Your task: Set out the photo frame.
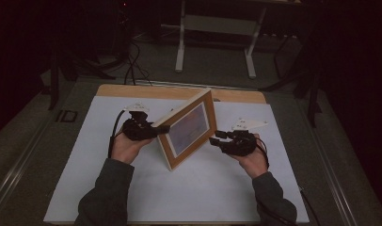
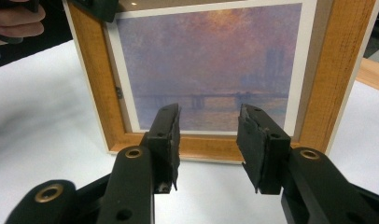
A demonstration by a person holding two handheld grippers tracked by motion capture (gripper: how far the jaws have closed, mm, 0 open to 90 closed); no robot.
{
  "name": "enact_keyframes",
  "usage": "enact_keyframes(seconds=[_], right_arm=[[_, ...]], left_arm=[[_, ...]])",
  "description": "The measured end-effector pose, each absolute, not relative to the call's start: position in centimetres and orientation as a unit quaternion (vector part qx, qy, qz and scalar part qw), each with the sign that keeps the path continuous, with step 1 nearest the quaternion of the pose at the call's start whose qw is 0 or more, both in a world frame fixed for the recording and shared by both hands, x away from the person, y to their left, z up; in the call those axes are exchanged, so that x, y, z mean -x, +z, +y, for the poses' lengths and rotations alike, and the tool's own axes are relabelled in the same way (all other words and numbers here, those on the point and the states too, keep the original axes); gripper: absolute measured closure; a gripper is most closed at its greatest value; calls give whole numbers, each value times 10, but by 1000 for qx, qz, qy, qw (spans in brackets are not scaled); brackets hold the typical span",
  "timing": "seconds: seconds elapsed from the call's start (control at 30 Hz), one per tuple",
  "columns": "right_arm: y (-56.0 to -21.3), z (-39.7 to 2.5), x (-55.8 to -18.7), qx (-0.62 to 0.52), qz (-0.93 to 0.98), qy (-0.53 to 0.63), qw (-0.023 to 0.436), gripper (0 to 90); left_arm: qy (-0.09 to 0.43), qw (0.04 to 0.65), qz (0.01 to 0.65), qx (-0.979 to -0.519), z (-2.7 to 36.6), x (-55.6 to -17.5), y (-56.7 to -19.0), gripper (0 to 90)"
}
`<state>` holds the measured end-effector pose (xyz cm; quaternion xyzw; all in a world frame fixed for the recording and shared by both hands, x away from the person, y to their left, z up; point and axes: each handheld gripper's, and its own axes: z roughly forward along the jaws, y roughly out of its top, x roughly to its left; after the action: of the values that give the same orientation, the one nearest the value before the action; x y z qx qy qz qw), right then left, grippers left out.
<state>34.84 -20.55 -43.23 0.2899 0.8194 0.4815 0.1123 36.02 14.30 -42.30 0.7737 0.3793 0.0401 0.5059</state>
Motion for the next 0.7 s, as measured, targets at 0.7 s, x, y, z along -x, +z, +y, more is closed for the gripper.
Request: enact_keyframes(seconds=[0.7], right_arm=[[-430,-211,-354,-305,812,483,119,583]], left_arm=[[-1,511,335,-791,156,-375,-423,758]])
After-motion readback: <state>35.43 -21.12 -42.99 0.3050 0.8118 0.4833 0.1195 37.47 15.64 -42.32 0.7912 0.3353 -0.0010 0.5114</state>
